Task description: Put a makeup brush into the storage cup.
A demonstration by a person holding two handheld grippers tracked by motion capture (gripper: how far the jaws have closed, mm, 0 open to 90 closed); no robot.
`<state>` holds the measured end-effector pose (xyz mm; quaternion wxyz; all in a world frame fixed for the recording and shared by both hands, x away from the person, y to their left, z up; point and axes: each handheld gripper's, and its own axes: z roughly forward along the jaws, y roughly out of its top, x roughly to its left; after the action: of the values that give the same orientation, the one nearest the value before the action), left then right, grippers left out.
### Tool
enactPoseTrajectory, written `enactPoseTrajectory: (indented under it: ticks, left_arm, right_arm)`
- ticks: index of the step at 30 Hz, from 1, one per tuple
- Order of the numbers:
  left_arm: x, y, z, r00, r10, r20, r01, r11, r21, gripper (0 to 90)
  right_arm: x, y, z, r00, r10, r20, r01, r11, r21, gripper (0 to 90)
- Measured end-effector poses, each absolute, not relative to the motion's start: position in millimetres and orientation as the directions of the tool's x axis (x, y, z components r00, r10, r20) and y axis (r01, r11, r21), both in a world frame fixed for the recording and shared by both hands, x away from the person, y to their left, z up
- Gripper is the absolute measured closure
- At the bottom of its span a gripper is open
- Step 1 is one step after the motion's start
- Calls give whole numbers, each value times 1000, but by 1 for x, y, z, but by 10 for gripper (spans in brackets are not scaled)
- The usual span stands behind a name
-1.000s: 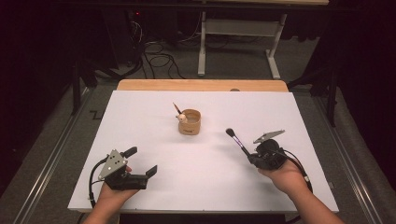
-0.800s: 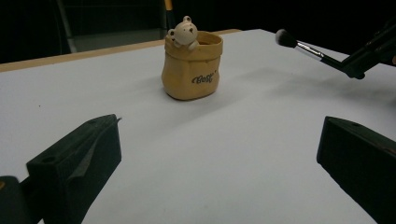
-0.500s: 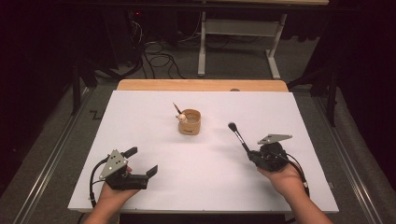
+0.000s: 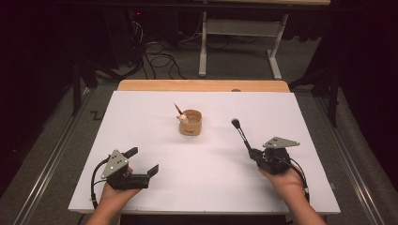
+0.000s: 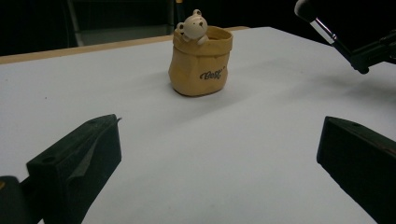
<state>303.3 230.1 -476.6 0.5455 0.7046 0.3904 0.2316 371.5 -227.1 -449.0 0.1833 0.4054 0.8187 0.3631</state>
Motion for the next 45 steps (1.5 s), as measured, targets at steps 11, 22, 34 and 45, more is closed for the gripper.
enactPoseTrajectory:
  ticks: [11, 22, 34, 45]
  left_arm:
    - [302, 229, -478, 576, 809, -116, 314, -88, 946, 10]
    - [304, 229, -480, 565, 811, -151, 340, -63, 938, 16]
    - [303, 228, -480, 563, 813, -152, 335, -56, 940, 27]
    - [304, 228, -481, 568, 809, -151, 340, -63, 938, 27]
  right_arm:
    - [366, -228, -463, -596, 803, 25, 492, 340, 801, 808]
    - [354, -228, -465, -610, 792, 25, 438, 311, 843, 808]
    - [346, -229, -463, -613, 790, 27, 367, 255, 894, 808]
    - [340, -222, -460, -630, 777, 6, 289, 227, 930, 808]
